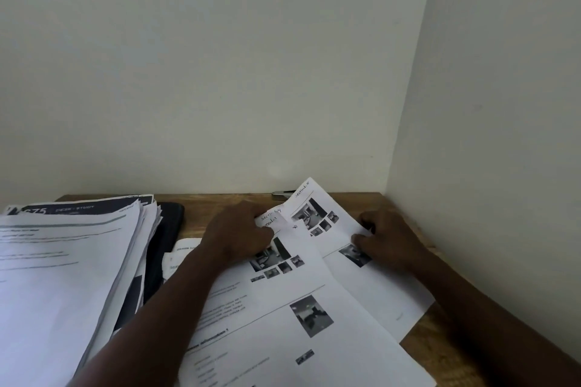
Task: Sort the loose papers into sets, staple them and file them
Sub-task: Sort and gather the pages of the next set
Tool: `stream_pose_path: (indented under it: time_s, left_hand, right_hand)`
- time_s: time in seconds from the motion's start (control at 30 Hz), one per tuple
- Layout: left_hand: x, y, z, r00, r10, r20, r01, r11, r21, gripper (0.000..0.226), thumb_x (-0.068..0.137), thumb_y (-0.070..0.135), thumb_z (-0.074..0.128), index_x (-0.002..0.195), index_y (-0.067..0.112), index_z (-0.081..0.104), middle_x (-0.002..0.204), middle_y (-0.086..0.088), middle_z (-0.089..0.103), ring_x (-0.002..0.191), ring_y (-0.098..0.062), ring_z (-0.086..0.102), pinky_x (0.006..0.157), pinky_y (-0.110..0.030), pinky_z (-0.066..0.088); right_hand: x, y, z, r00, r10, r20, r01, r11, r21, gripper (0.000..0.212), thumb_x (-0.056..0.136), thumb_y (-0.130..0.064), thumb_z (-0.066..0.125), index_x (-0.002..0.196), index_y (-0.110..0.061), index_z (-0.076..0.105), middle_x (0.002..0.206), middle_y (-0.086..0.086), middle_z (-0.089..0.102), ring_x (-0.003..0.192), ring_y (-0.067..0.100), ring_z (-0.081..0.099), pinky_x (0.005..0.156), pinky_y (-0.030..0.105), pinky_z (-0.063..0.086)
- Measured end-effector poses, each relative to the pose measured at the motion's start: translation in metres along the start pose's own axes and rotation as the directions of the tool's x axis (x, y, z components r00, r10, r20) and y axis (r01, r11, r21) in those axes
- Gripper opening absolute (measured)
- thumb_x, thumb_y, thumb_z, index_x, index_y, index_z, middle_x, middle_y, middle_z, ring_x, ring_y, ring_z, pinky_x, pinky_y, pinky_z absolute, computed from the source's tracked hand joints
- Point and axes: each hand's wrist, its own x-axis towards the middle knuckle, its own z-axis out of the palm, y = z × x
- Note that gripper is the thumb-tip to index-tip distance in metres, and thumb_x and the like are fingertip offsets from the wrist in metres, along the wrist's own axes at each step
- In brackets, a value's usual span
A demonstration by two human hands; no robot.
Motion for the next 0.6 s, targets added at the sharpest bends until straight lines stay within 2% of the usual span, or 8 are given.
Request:
stream_pose_path:
  time_s: [0.1,0.17,0.2,0.27,0.3,0.37,0.47,0.6]
  left_hand:
    - [0.007,-0.006,0.000,0.999,-0.038,0.020,0.040,0.996,-0.081,0.020,0.068,0.034,0.053,0.083,0.032,0.066,0.094,0.006,0.066,0.097,-0.023,0.065,0.069,-0.028,0.038]
    - [0.010,-0.011,0.005,0.998,-0.046,-0.030,0.044,0.996,-0.075,0.023,0.082,0.030,0.062,0.103,0.027,0.070,0.113,-0.002,0.068,0.110,-0.027,0.063,0.077,-0.028,0.039]
    - [0.011,-0.011,0.008,0.998,-0.039,-0.055,0.035,0.998,-0.060,0.028,0.088,0.025,0.064,0.115,0.024,0.070,0.123,-0.004,0.067,0.114,-0.027,0.061,0.081,-0.029,0.039]
    - [0.010,-0.010,0.015,0.996,-0.014,-0.088,0.011,0.999,-0.044,0.034,0.093,0.023,0.065,0.127,0.024,0.067,0.131,-0.004,0.066,0.119,-0.027,0.059,0.089,-0.030,0.041]
    - [0.009,-0.010,0.017,0.995,0.001,-0.098,-0.006,0.999,-0.045,0.035,0.094,0.023,0.066,0.129,0.025,0.066,0.131,-0.004,0.067,0.119,-0.026,0.059,0.092,-0.030,0.041]
    - [0.009,-0.008,0.023,0.992,0.037,-0.124,-0.047,0.996,-0.081,0.035,0.092,0.023,0.068,0.126,0.030,0.063,0.123,0.000,0.070,0.113,-0.025,0.063,0.092,-0.032,0.046]
    - [0.008,-0.009,0.026,0.990,0.041,-0.132,-0.062,0.985,-0.158,0.038,0.091,0.021,0.066,0.123,0.038,0.055,0.105,0.006,0.074,0.100,-0.022,0.066,0.087,-0.036,0.049]
    - [0.008,-0.009,0.024,0.995,0.062,-0.084,-0.081,0.967,-0.243,0.034,0.089,0.020,0.070,0.119,0.034,0.062,0.096,0.023,0.067,0.090,0.003,0.062,0.073,-0.015,0.042]
  right_hand:
    - [-0.005,-0.014,-0.005,0.995,-0.029,0.091,0.026,0.999,0.027,0.030,0.082,-0.016,0.071,0.059,-0.023,0.054,0.057,-0.010,0.058,0.052,0.002,0.051,0.056,0.024,0.041]
    - [-0.013,-0.027,-0.009,0.992,-0.034,0.123,0.026,0.997,0.070,0.027,0.096,-0.032,0.067,0.070,-0.029,0.060,0.065,-0.015,0.064,0.057,-0.006,0.058,0.055,0.013,0.039]
    - [-0.016,-0.034,-0.012,0.989,-0.022,0.143,0.011,0.997,0.080,0.029,0.100,-0.046,0.061,0.075,-0.030,0.061,0.072,-0.016,0.066,0.063,-0.007,0.059,0.059,0.014,0.041]
    - [-0.022,-0.044,-0.016,0.986,0.011,0.169,-0.029,0.994,0.103,0.037,0.095,-0.068,0.052,0.081,-0.035,0.063,0.085,-0.017,0.066,0.083,0.003,0.062,0.075,0.023,0.046]
    - [-0.022,-0.047,-0.015,0.982,0.021,0.190,-0.039,0.995,0.089,0.039,0.090,-0.074,0.054,0.090,-0.037,0.065,0.094,-0.018,0.067,0.093,0.008,0.063,0.084,0.028,0.049]
    - [-0.021,-0.047,-0.011,0.971,0.033,0.236,-0.029,0.999,-0.022,0.058,0.077,-0.079,0.067,0.114,-0.034,0.065,0.115,-0.014,0.068,0.107,0.012,0.062,0.095,0.034,0.051]
    - [-0.019,-0.044,-0.003,0.966,0.074,0.247,-0.051,0.994,-0.099,0.068,0.070,-0.074,0.077,0.118,-0.030,0.060,0.119,-0.009,0.067,0.104,0.013,0.062,0.094,0.037,0.052]
    - [-0.020,-0.041,0.003,0.974,0.071,0.216,-0.046,0.992,-0.121,0.072,0.066,-0.080,0.074,0.119,-0.033,0.060,0.118,-0.010,0.066,0.106,0.014,0.062,0.095,0.039,0.052]
